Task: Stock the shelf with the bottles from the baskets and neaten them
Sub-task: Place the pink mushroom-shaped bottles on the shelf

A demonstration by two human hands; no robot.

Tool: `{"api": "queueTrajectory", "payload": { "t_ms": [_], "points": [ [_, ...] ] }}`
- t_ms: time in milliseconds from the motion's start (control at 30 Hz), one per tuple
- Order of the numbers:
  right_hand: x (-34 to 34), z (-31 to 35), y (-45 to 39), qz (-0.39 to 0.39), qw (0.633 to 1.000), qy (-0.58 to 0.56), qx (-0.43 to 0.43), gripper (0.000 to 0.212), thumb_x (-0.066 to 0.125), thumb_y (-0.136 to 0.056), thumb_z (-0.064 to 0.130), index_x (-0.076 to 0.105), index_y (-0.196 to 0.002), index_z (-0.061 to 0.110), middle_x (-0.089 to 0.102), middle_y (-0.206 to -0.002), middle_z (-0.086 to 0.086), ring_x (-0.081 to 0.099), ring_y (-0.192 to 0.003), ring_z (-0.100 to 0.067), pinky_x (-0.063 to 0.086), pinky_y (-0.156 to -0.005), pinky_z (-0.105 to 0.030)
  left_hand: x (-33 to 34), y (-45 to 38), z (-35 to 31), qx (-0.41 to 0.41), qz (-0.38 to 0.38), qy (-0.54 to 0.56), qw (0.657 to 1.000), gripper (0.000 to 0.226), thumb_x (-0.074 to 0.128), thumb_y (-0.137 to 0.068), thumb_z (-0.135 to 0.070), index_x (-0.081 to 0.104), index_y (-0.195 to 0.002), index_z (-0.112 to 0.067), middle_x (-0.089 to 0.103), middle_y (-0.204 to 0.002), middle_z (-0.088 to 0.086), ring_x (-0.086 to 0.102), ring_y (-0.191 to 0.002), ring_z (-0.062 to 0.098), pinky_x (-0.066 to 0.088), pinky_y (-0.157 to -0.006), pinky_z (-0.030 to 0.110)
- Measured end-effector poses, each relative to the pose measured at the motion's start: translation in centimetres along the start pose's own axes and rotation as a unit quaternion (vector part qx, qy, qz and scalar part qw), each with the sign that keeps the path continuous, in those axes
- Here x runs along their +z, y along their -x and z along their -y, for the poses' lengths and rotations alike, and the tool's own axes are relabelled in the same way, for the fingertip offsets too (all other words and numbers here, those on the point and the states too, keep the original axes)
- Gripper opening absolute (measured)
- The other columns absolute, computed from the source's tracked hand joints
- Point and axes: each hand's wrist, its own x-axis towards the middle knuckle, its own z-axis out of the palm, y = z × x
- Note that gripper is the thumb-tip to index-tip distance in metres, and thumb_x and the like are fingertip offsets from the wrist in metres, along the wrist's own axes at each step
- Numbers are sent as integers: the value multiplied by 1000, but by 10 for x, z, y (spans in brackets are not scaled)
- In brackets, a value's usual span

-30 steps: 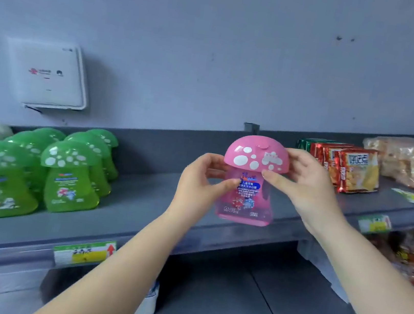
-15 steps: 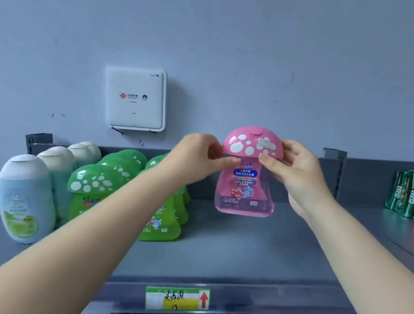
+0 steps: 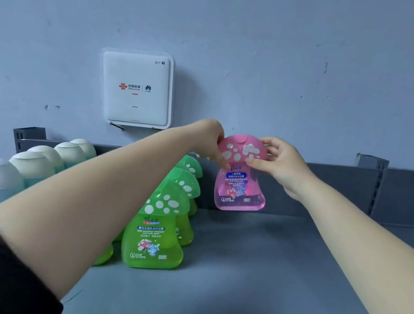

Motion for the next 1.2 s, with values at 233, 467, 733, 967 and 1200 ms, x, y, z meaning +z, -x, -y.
{"api": "queueTrajectory", "payload": {
  "t_ms": [233,467,733,967,1200],
  "points": [
    [5,-29,-26,29,995,94,0,46,80,-71,15,52,-108,20,61,-115,-5,60,-105,-21,51,-91,-38,19,-37,14,-32,47,-52,997,47,80,-71,-34,65,-101,0,63,-83,8,56,-69,20,42,-53,21],
    [11,-48,-38,30,989,144,-3,42,81,-70,21,57,-105,20,62,-109,-3,63,-98,-22,53,-87,-38,34,-55,24,-40,75,-105,991,44,75,-77,-36,64,-102,-1,58,-87,6,52,-77,21,41,-61,25],
    [25,-65,-40,21,980,197,-18,45,81,-71,22,60,-109,13,61,-99,3,60,-87,-14,46,-76,-24,50,-60,30,-44,88,-147,984,41,69,-83,-31,60,-109,-1,52,-90,5,49,-80,22,38,-68,28],
    [28,-69,-42,16,969,245,-29,38,78,-75,29,63,-107,13,67,-101,-1,62,-89,-17,49,-76,-27,55,-60,26,-45,78,-190,978,38,62,-88,-31,56,-113,-2,50,-92,5,46,-82,20,36,-69,27],
    [29,-62,-41,14,948,317,-21,54,75,-77,33,54,-121,10,59,-117,-6,58,-101,-22,48,-83,-31,49,-52,20,-42,56,-220,973,39,61,-89,-30,57,-115,-1,48,-88,4,46,-82,21,36,-69,28]
  ]
}}
